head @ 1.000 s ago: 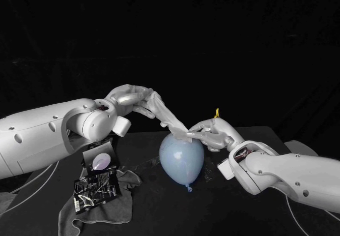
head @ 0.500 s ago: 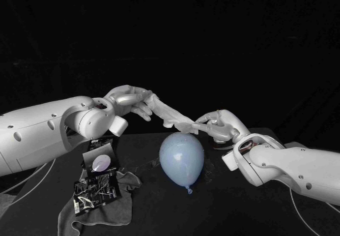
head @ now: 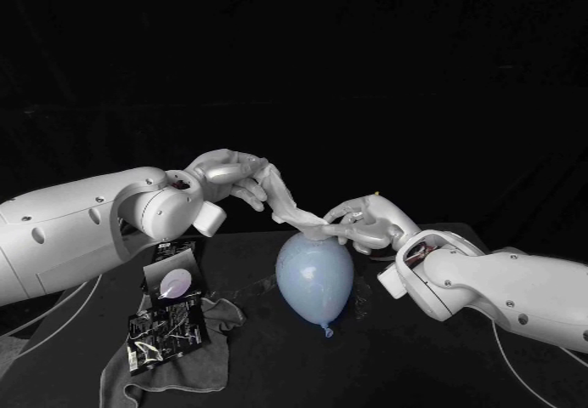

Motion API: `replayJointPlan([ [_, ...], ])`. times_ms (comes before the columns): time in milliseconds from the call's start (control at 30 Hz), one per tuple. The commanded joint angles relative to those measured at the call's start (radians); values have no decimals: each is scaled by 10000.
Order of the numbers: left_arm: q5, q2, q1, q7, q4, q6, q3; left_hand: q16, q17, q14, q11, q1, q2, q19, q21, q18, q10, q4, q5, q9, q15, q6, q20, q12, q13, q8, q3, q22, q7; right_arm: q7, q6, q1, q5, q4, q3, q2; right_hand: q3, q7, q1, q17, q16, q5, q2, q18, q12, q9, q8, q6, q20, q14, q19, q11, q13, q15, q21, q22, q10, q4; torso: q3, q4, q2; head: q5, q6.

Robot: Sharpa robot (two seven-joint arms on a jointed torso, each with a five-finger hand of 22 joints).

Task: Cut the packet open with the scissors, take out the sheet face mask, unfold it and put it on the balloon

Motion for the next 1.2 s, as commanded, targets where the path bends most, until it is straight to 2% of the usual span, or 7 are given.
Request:
replayJointPlan([
  [33, 504, 51, 27, 153, -21, 169, 18, 95, 62, 36, -65, 5, 100, 334, 74, 133, -16, 54, 51, 16, -27, 65, -81, -58, -1, -74, 14, 43, 10, -12, 729, 10, -116, -87, 4, 53, -224, 367, -282, -1303, -940, 4, -393, 317, -1157, -252, -501, -596, 238, -879, -1197, 320, -1021, 310, -1867, -31, -694, 164, -2, -1, -3, 14, 12],
  [100, 638, 59, 32, 150, -14, 174, 18, 97, 85, 14, -62, 10, 104, 321, 97, 129, -25, 49, 52, 20, -24, 57, -84, -63, -3, -82, 19, 59, 11, 12, 692, 11, -105, -192, 4, 84, -464, 586, -190, -2282, -1562, -11, -572, 493, -1919, -394, -779, -791, 483, -1548, -1858, 538, -2027, 512, -3088, -570, -871, 316, -4, -2, -6, 35, 24],
  [233, 773, 62, 72, 101, -18, 333, 19, 153, 176, 24, -59, 19, 109, 301, 187, 119, -36, 38, 52, 37, -27, 45, -96, -69, -3, -101, 28, 118, 17, 142, 605, 20, -30, -508, 3, 160, -712, 554, -4, -2522, -1581, 7, -560, 597, -2304, -455, -834, -556, 612, -1605, -1759, 581, -2879, 519, -3341, -784, -705, 516, -3, 11, -5, 68, 40],
  [500, 339, 46, 236, -280, -197, 1899, 20, 594, 774, 158, -77, 27, 110, 210, 891, 55, -30, 23, 50, 134, -67, 59, -191, -63, 3, -201, -1, 582, 2, 773, 554, 168, 800, -1223, 5, 397, -679, 450, 312, -2510, -1418, -17, -236, 603, -2431, -510, -816, -191, 549, -1472, -1533, 457, -3512, 436, -3324, -835, -367, 731, 7, 0, 9, 81, 110],
  [733, -389, 87, 433, -486, -484, 3539, 24, 889, 1241, 111, -100, 40, 95, -84, 1556, 0, 36, 15, 49, 190, -83, 123, -257, -49, 11, -339, -94, 1056, -20, 1607, 565, 572, 1612, -1897, 10, 753, 380, 456, 1018, -3078, -1658, -32, 61, 602, -3164, -701, -990, 196, 479, -1742, -1590, 467, -4598, 403, -3566, -917, -157, 433, 9, 4, 0, 22, 116],
  [933, -728, 140, 584, -569, -644, 4643, 28, 1052, 1532, 82, -113, 68, 94, -341, 2017, -16, 66, 18, 49, 233, -91, 168, -275, -64, 14, -456, -157, 1396, -40, 2170, 1113, 887, 1938, -2311, 22, 1080, 730, 551, 786, -3438, -1774, -29, -399, 569, -4118, -899, -1347, 67, 600, -1942, -1645, 666, -5665, 576, -3668, -930, -458, 455, 19, 3, 12, -22, 133],
  [1200, -1017, 244, 867, -552, -843, 5624, 31, 1275, 1892, 116, -146, 96, 97, -506, 3556, -153, 139, 64, 47, 295, -115, 244, -269, -72, 24, -620, -257, 3113, -89, 2328, 2657, 1206, 2017, -2674, 38, 1601, 12, 596, 841, -4423, -2180, -24, -968, 564, -4927, -1144, -1936, -764, 827, -2895, -1996, 886, -6631, 813, -4030, -1059, -1621, 520, 11, 2, 4, -77, 114],
])
